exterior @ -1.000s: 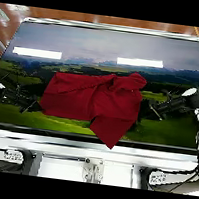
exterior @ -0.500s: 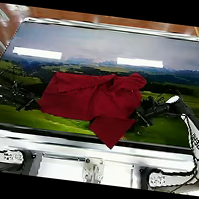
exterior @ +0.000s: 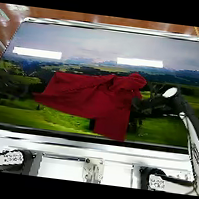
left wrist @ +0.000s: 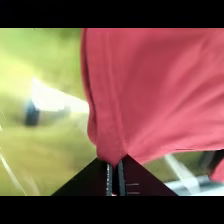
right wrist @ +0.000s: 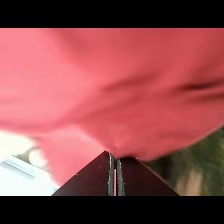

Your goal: Fold the shirts.

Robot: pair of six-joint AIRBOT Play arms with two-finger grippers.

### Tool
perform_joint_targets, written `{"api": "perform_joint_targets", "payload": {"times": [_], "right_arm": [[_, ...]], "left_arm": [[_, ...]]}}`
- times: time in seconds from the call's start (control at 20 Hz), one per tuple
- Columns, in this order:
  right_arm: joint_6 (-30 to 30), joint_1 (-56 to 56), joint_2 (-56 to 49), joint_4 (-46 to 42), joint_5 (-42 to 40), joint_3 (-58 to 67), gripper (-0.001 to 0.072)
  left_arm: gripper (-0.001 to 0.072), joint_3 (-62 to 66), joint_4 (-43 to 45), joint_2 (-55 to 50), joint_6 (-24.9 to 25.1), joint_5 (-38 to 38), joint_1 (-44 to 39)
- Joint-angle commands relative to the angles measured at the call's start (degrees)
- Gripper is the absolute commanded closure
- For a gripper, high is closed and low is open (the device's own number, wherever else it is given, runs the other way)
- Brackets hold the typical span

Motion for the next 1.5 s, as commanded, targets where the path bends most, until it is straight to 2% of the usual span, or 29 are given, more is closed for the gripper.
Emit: {"api": "perform_joint_targets", "payload": {"times": [0.0, 0.1, 0.25, 0.35, 0.45, 0.55, 0.6, 0.7, 0.8, 1.05, 1.2, 1.35, 1.45], "right_arm": [[-8.8, -1.5, 13.0, -0.3, -1.4, 13.4, 0.0649], [-9.7, -3.7, 21.4, -1.4, -7.3, 25.6, 0.0649], [-5.9, -5.2, 31.1, -1.8, -20.1, 39.8, 0.0649], [-5.6, -5.2, 35.1, -2.5, -21.2, 46.2, 0.0649], [-3.1, -5.2, 38.8, -6.1, -19.2, 49.2, 0.0649], [2.3, -5.2, 42.6, -11.9, -16.9, 49.8, 0.0649], [4.1, -5.2, 44.4, -15.8, -15.5, 49.8, 0.0649], [8.5, -5.2, 47.0, -23.9, -11.3, 49.8, 0.0649], [11.3, -5.2, 48.3, -30.1, -5.6, 49.8, 0.0649], [13.7, -5.2, 46.0, -37.7, 6.1, 49.8, 0.0649], [14.3, -5.2, 41.2, -39.1, 13.5, 49.8, 0.0649], [14.4, -5.2, 33.0, -38.7, 24.2, 49.4, 0.0649], [15.1, -5.2, 26.5, -38.3, 28.5, 47.0, 0.0649]], "left_arm": [[0.0668, 16.3, -2.1, 10.0, 2.2, 0.8, -0.2], [0.0668, 29.4, -4.6, 17.4, 2.0, 5.2, -0.2], [0.0667, 43.7, -11.1, 27.4, 2.0, 17.5, -0.2], [0.0667, 48.5, -11.8, 33.0, 2.0, 22.8, -0.2], [0.0668, 50.2, -11.8, 37.9, 1.2, 23.5, -0.2], [0.0668, 50.2, -9.6, 42.1, -2.8, 22.2, -0.2], [0.0668, 50.2, -5.7, 43.8, -4.1, 21.4, -0.2], [0.0668, 50.2, 2.9, 45.7, -4.5, 18.8, -0.2], [0.0667, 50.2, 7.3, 45.7, -6.1, 12.9, -0.2], [0.0667, 48.3, 8.0, 42.1, -5.7, 0.6, -0.2], [0.0667, 43.5, 8.0, 38.8, -5.0, -6.0, -0.2], [0.0667, 36.3, 7.7, 35.9, -4.5, -6.5, -0.2], [0.0667, 30.1, 7.7, 33.1, -4.5, -6.4, -0.2]]}}
